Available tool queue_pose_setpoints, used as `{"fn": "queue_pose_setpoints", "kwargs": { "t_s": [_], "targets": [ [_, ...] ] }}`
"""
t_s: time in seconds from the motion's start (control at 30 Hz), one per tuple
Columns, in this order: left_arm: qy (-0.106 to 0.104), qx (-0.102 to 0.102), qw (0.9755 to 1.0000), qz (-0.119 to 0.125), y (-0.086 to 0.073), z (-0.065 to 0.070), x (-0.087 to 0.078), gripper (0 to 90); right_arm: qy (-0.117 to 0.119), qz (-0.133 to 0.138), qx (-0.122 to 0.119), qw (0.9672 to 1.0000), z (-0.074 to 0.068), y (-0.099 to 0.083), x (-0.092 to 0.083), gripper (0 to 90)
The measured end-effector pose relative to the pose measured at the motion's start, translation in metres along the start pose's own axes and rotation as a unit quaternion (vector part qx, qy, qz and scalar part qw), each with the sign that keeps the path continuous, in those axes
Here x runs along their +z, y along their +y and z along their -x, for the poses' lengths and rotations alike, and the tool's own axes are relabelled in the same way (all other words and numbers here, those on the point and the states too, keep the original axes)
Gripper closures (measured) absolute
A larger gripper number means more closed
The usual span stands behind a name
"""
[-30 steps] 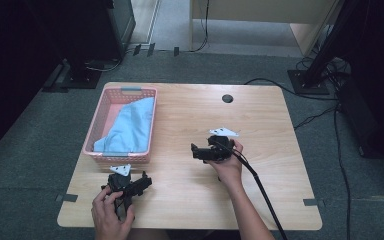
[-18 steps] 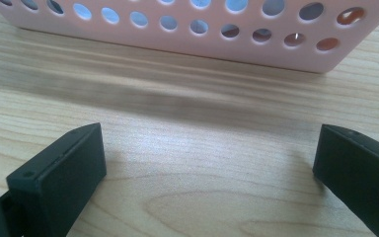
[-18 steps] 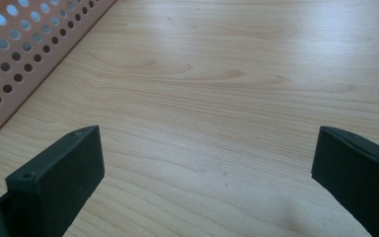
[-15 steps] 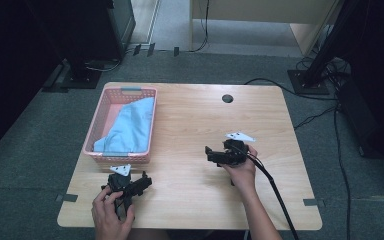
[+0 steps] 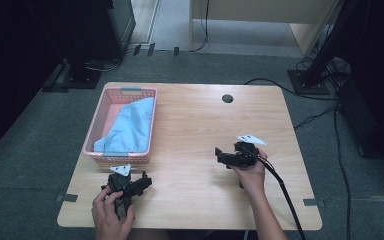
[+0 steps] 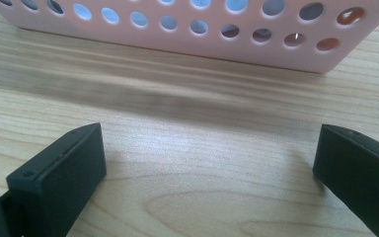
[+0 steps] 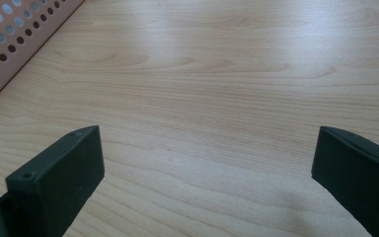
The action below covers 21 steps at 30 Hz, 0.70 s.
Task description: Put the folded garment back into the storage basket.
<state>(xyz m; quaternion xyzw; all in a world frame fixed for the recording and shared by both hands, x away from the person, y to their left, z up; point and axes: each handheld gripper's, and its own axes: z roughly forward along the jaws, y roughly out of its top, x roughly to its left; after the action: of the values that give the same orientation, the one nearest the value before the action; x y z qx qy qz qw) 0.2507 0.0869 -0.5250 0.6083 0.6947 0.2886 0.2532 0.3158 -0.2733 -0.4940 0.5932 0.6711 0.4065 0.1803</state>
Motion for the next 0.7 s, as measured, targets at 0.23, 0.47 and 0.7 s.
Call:
{"fn": "queue_pose_setpoints", "kwargs": {
  "t_s": [0.23, 0.47, 0.7],
  "targets": [
    [0.0, 0.0, 1.0, 0.0, 0.0, 0.0, 0.0, 0.0, -0.008, -0.001, 0.006, 0.9999, 0.01, -0.004, -0.004, 0.0],
    [0.0, 0.0, 1.0, 0.0, 0.0, 0.0, 0.0, 0.0, -0.016, -0.003, 0.011, 0.9998, 0.021, -0.009, -0.008, 0.0],
    [0.0, 0.0, 1.0, 0.0, 0.0, 0.0, 0.0, 0.0, -0.023, -0.003, 0.019, 0.9996, 0.03, -0.013, -0.014, 0.0]
  ]
}}
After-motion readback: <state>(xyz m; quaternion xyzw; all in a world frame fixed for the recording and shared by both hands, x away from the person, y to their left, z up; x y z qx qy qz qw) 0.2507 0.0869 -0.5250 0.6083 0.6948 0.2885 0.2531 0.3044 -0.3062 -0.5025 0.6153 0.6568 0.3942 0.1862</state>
